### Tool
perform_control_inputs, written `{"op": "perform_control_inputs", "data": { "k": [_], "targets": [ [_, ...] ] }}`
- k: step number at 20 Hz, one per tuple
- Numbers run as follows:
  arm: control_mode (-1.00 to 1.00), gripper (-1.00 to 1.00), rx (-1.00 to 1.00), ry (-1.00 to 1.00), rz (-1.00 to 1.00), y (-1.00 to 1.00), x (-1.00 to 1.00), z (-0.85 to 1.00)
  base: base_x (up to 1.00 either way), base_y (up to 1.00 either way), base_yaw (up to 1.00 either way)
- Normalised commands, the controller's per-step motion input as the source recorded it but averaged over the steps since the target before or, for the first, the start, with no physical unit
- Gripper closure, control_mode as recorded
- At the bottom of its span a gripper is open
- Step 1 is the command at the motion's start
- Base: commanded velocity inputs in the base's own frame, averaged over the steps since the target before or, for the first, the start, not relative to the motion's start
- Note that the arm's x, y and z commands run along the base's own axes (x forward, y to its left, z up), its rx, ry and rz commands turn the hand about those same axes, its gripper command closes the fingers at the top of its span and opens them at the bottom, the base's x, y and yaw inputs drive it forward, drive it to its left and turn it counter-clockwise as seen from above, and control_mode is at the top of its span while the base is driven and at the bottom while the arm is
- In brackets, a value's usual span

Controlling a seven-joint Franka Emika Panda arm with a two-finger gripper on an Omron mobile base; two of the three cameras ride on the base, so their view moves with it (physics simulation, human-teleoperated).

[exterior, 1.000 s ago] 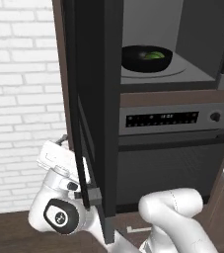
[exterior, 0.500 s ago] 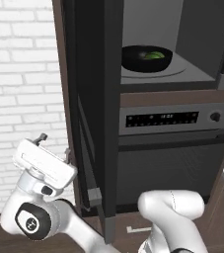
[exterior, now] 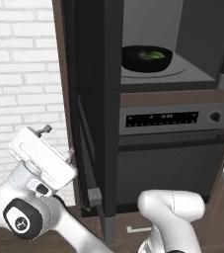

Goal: Pick the avocado from the sink and place it in the bowl. Then pick the bowl and place it in the microwave. Then close the microwave door and press the start button.

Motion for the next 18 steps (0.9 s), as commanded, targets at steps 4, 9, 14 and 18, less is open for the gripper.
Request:
{"op": "perform_control_inputs", "data": {
  "k": [4,9,14,18],
  "targets": [
    [-1.00,-1.00,0.19,-0.07,-0.01,-0.51,-0.37,0.35,0.00,0.00,0.00],
    [-1.00,-1.00,0.21,-0.10,0.00,-0.75,-0.41,0.22,0.00,0.00,0.00],
    [-1.00,-1.00,0.23,-0.10,0.01,-0.92,-0.39,0.19,0.00,0.00,0.00],
    [-1.00,-1.00,0.25,-0.05,0.06,-0.97,-0.28,0.30,0.00,0.00,0.00]
  ]
}}
